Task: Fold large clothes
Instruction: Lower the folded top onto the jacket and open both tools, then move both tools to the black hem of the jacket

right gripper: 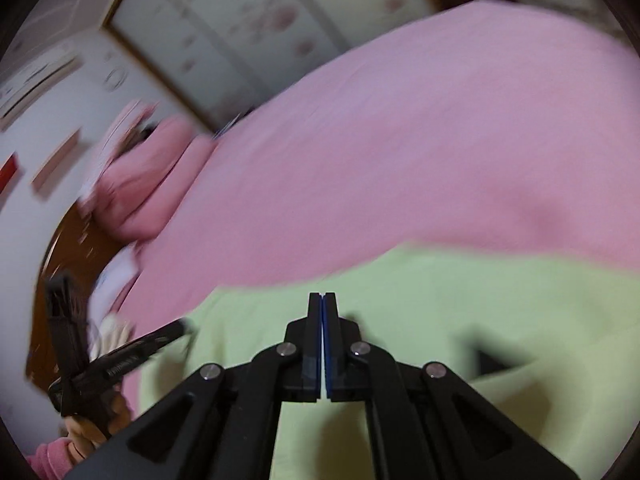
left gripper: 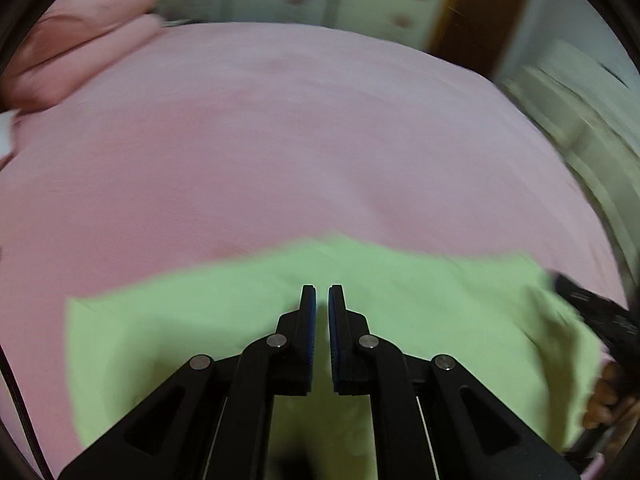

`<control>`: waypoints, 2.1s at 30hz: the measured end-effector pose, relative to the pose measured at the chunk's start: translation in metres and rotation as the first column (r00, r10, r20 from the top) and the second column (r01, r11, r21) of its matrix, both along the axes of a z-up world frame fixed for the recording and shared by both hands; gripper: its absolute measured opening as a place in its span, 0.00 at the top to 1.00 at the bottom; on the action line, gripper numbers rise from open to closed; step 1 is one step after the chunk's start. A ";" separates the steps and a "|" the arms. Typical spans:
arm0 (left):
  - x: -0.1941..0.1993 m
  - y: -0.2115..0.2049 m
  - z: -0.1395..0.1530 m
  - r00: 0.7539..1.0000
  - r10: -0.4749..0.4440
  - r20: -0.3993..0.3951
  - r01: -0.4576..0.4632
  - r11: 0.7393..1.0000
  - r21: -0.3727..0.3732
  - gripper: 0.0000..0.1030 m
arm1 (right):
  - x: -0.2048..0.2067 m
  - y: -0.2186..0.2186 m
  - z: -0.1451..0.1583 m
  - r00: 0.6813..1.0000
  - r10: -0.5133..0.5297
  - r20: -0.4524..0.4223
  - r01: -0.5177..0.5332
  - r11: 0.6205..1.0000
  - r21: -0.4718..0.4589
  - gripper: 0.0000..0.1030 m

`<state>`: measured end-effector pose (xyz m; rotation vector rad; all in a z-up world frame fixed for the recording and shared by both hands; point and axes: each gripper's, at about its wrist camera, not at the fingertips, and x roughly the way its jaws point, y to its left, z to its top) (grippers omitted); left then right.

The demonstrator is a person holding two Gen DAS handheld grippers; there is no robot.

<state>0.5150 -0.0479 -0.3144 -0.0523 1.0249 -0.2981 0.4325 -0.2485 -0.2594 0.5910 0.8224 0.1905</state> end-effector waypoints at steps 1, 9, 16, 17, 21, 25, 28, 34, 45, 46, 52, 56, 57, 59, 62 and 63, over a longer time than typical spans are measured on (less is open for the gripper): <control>-0.012 -0.014 -0.005 0.999 -0.039 -0.025 0.039 0.999 -0.011 0.97 | 0.002 0.014 -0.008 0.999 0.026 -0.028 -0.026 1.000 0.002 1.00; -0.035 -0.016 -0.043 0.996 -0.034 -0.086 0.050 0.981 0.187 0.99 | -0.056 -0.001 -0.017 0.986 -0.152 -0.071 0.115 0.921 -0.372 1.00; -0.067 -0.011 -0.011 0.993 0.035 -0.115 -0.011 0.980 0.201 0.93 | -0.112 -0.031 0.013 0.950 -0.277 -0.146 0.201 0.898 -0.392 1.00; -0.077 -0.008 -0.002 0.993 0.041 -0.111 -0.020 0.982 0.189 0.83 | -0.123 -0.031 0.021 0.950 -0.277 -0.144 0.204 0.901 -0.382 0.97; -0.098 -0.008 0.029 0.997 0.049 -0.064 -0.036 0.982 0.185 0.26 | -0.149 0.000 0.040 0.953 -0.250 -0.171 0.177 0.917 -0.357 0.96; -0.130 -0.001 0.064 0.999 0.039 -0.030 -0.033 0.986 0.166 0.19 | -0.169 0.022 0.054 0.950 -0.235 -0.205 0.161 0.932 -0.324 0.87; -0.155 0.019 0.092 0.998 0.061 -0.010 -0.058 0.983 0.176 0.16 | -0.193 0.041 0.070 0.945 -0.246 -0.214 0.169 0.931 -0.324 0.48; -0.206 0.043 0.122 0.996 0.068 -0.055 -0.057 0.981 0.186 0.16 | -0.234 0.081 0.107 0.950 -0.253 -0.182 0.176 0.918 -0.355 0.31; -0.309 0.057 0.124 0.994 0.071 -0.080 -0.046 0.959 0.278 0.16 | -0.315 0.135 0.110 0.964 -0.176 -0.199 0.105 0.941 -0.323 0.25; -0.321 0.056 0.122 0.995 0.072 -0.074 -0.047 0.953 0.300 0.16 | -0.325 0.139 0.106 0.965 -0.161 -0.205 0.091 0.945 -0.316 0.25; -0.394 0.053 0.122 0.991 0.045 -0.123 -0.002 0.944 0.330 0.16 | -0.391 0.147 0.106 0.965 -0.095 -0.246 0.019 0.956 -0.292 0.25; -0.429 0.060 0.127 0.983 0.064 -0.174 -0.006 0.949 0.316 0.16 | -0.434 0.140 0.113 0.961 -0.063 -0.269 -0.009 0.966 -0.259 0.25; -0.438 0.064 0.128 0.980 0.072 -0.184 -0.011 0.950 0.313 0.16 | -0.446 0.137 0.117 0.962 -0.060 -0.267 -0.011 0.966 -0.257 0.25; -0.453 0.073 0.132 0.977 0.086 -0.195 -0.024 0.953 0.301 0.16 | -0.462 0.130 0.122 0.965 -0.062 -0.254 -0.007 0.965 -0.262 0.25; -0.471 0.088 0.132 0.969 0.122 -0.215 -0.054 0.953 0.297 0.16 | -0.484 0.119 0.126 0.965 -0.086 -0.248 0.020 0.966 -0.259 0.25; -0.476 0.093 0.130 0.965 0.138 -0.224 -0.066 0.951 0.301 0.16 | -0.491 0.114 0.125 0.963 -0.102 -0.250 0.040 0.969 -0.243 0.25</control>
